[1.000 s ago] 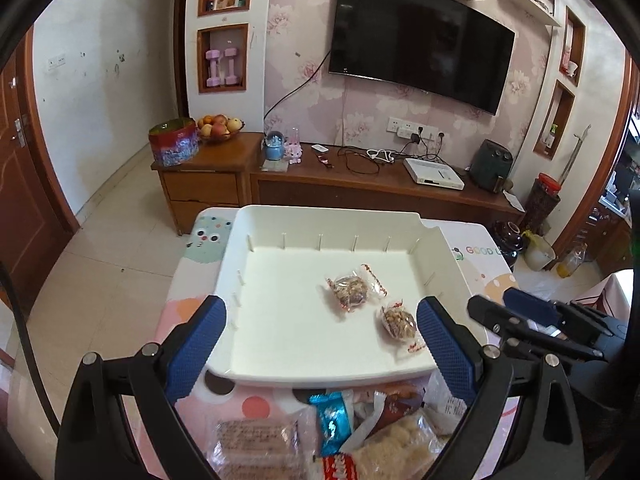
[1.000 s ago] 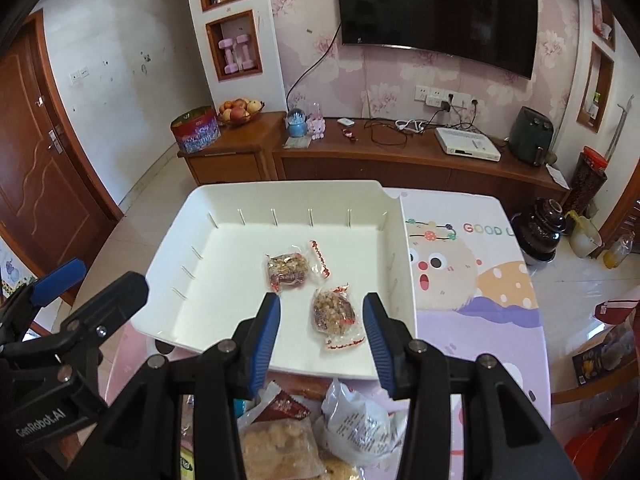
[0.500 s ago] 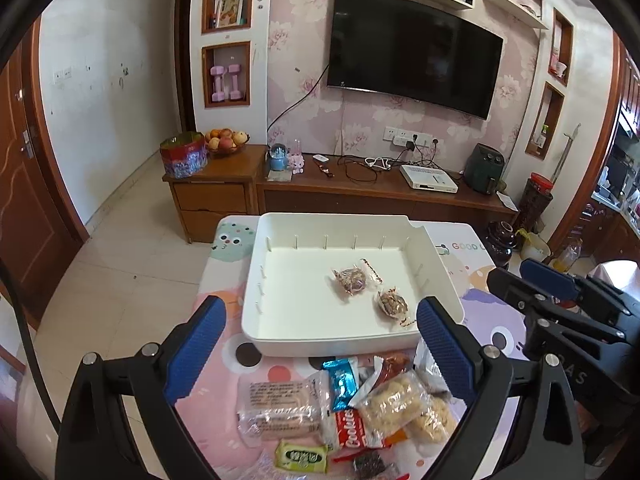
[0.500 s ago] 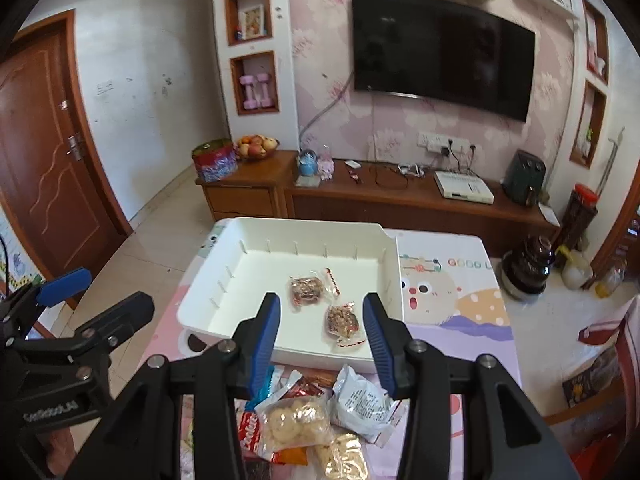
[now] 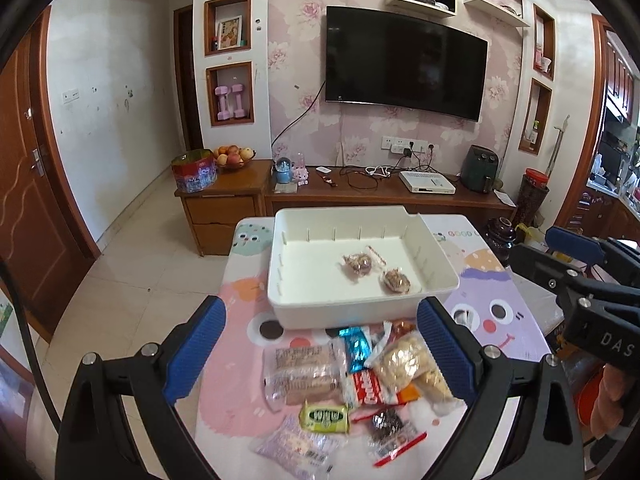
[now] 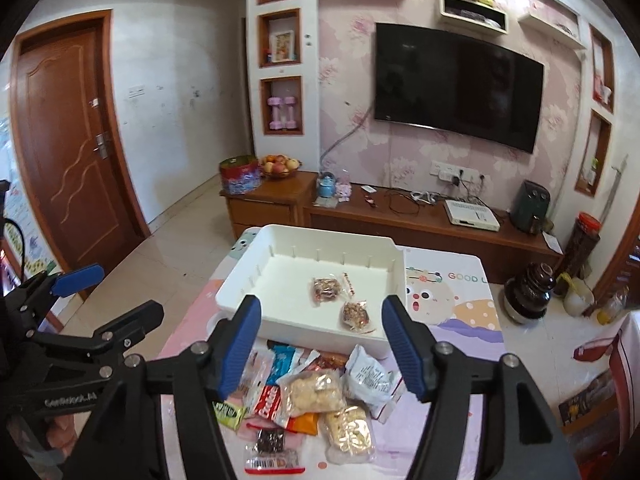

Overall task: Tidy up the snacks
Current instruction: 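Move both tools back over the snack pile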

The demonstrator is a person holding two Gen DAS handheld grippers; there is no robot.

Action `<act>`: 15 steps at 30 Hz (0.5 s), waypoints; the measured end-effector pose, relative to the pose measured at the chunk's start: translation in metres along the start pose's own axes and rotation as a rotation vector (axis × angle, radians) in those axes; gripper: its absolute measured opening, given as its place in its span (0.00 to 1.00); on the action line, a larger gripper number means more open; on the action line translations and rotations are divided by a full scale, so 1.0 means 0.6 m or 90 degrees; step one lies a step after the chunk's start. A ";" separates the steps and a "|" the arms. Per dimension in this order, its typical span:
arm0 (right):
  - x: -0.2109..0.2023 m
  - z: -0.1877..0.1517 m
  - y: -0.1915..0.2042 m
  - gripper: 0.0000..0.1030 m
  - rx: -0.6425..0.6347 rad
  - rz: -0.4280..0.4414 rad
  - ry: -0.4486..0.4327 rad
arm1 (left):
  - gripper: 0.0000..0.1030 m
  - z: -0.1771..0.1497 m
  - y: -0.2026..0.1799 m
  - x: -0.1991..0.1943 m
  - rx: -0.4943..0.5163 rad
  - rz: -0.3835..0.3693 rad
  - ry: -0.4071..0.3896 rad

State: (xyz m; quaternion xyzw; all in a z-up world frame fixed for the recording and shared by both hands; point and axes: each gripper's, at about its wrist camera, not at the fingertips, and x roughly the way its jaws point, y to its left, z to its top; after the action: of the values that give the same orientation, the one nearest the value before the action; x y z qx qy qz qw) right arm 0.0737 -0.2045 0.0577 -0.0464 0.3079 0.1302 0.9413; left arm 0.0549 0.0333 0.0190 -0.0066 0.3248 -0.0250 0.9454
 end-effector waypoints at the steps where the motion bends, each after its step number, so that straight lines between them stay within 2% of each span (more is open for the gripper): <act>1: -0.003 -0.008 0.004 0.63 -0.005 0.002 -0.001 | 0.94 -0.010 0.002 -0.003 -0.001 0.001 0.001; 7: 0.007 -0.083 0.033 0.63 -0.057 0.034 0.028 | 0.94 -0.089 0.018 0.003 -0.014 0.007 0.027; 11: 0.049 -0.143 0.044 0.63 -0.080 0.068 0.080 | 0.94 -0.148 0.025 0.035 -0.030 0.009 0.065; 15: 0.107 -0.213 0.050 0.63 -0.086 0.088 0.148 | 0.94 -0.211 0.035 0.092 -0.049 0.025 0.127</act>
State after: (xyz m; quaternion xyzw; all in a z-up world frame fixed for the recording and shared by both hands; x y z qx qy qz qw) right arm 0.0427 -0.1833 -0.0834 -0.1034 0.4074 0.2089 0.8830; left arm 0.0213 0.0520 -0.1154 -0.0338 0.4183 0.0055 0.9077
